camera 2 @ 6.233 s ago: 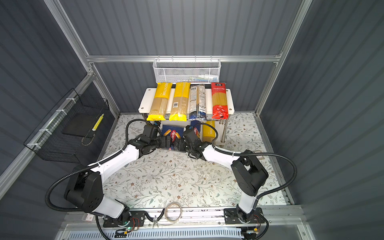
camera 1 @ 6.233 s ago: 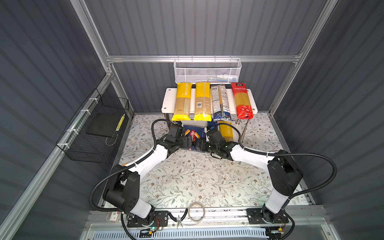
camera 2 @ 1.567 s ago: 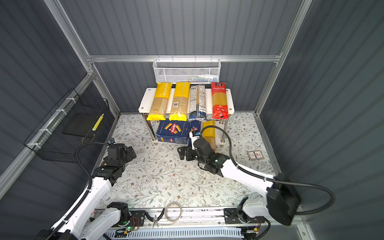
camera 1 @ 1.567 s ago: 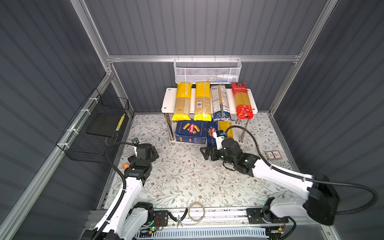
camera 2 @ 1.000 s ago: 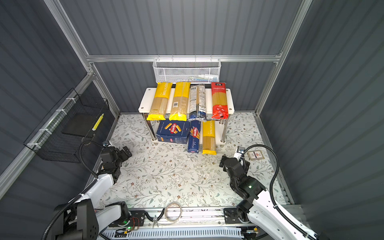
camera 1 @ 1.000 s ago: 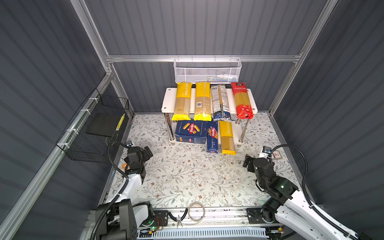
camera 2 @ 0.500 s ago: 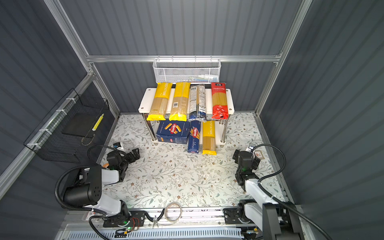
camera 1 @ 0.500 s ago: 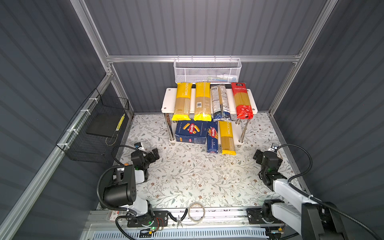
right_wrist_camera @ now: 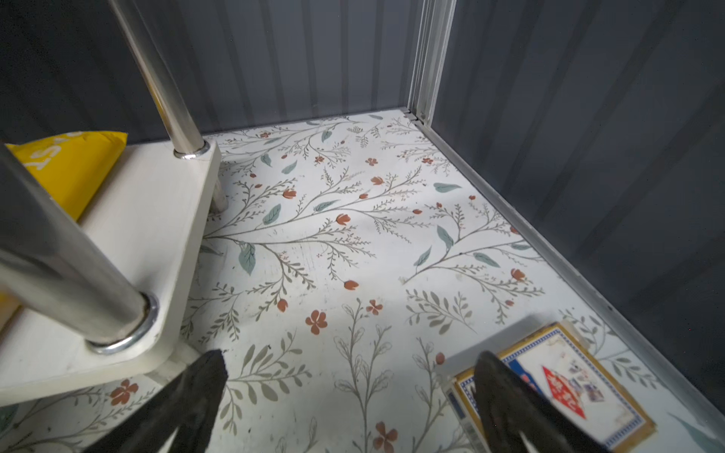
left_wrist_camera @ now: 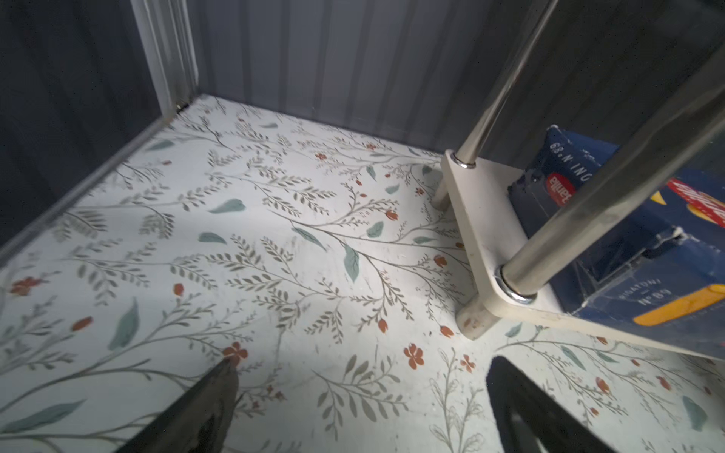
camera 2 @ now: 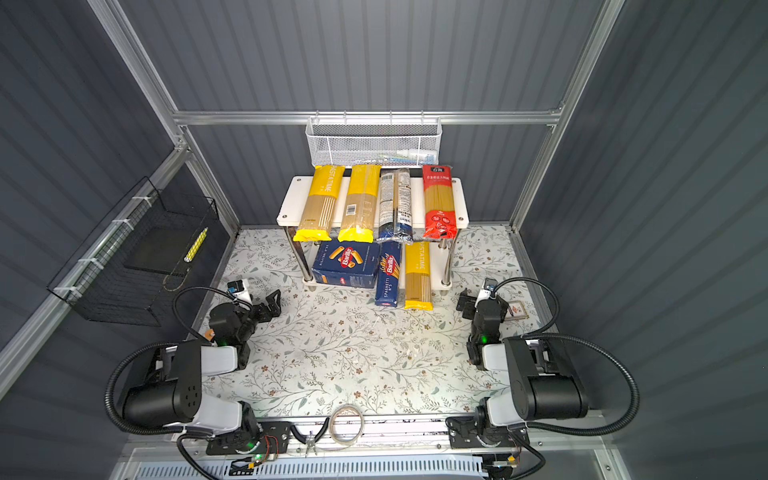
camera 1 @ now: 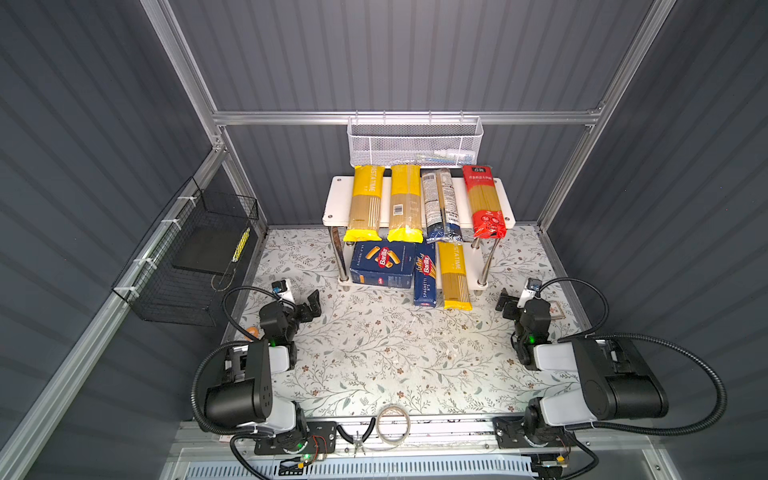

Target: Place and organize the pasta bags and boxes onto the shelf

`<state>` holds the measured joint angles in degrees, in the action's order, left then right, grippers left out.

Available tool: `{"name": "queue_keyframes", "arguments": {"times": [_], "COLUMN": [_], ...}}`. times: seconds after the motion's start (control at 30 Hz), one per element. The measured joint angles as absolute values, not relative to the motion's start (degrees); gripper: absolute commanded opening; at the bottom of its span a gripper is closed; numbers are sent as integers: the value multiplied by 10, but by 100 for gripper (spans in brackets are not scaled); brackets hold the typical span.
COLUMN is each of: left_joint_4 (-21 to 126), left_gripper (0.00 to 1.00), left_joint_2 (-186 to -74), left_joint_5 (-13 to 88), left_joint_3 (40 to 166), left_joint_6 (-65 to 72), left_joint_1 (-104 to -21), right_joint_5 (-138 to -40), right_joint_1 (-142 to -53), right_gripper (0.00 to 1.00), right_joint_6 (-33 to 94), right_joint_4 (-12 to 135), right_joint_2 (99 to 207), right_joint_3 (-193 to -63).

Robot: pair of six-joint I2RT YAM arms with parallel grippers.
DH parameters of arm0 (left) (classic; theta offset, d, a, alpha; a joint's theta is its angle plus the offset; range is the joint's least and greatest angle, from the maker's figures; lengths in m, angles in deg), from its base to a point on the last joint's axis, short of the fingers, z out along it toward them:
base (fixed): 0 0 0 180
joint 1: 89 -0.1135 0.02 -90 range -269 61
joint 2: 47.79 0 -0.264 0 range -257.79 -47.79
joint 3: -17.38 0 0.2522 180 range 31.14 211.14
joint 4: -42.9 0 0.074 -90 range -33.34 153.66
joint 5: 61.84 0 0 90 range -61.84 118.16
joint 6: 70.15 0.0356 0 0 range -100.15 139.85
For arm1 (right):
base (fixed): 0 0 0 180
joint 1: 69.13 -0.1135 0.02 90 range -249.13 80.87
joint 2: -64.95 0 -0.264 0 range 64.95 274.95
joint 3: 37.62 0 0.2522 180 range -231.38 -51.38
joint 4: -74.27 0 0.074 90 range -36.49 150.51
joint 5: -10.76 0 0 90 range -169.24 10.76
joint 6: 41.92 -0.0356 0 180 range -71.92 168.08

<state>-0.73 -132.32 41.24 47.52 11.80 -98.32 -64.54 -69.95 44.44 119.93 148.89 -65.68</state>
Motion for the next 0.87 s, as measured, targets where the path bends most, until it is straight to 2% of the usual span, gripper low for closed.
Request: {"name": "queue_keyframes", "arguments": {"times": [0.17,0.47,0.87], "left_joint_4": [-49,15,32], "left_gripper": [100,100,100], "left_joint_2": [-1426,-1461,-1461], "left_joint_5": [432,379,343], "left_joint_3": [499,567,570], "left_joint_6": [130,202,215], "left_joint_1": [-980,-885,-883], "right_joint_5": [-651,-654,-656], "right_joint_1": [-699,-699,-699], "right_gripper": [99,99,99], "right_joint_6": [447,447,447], "right_joint_4": [1201,1199,1197], "right_joint_2": [1488,1488,1488], "right_joint_3": [-672,-672,-673]}}
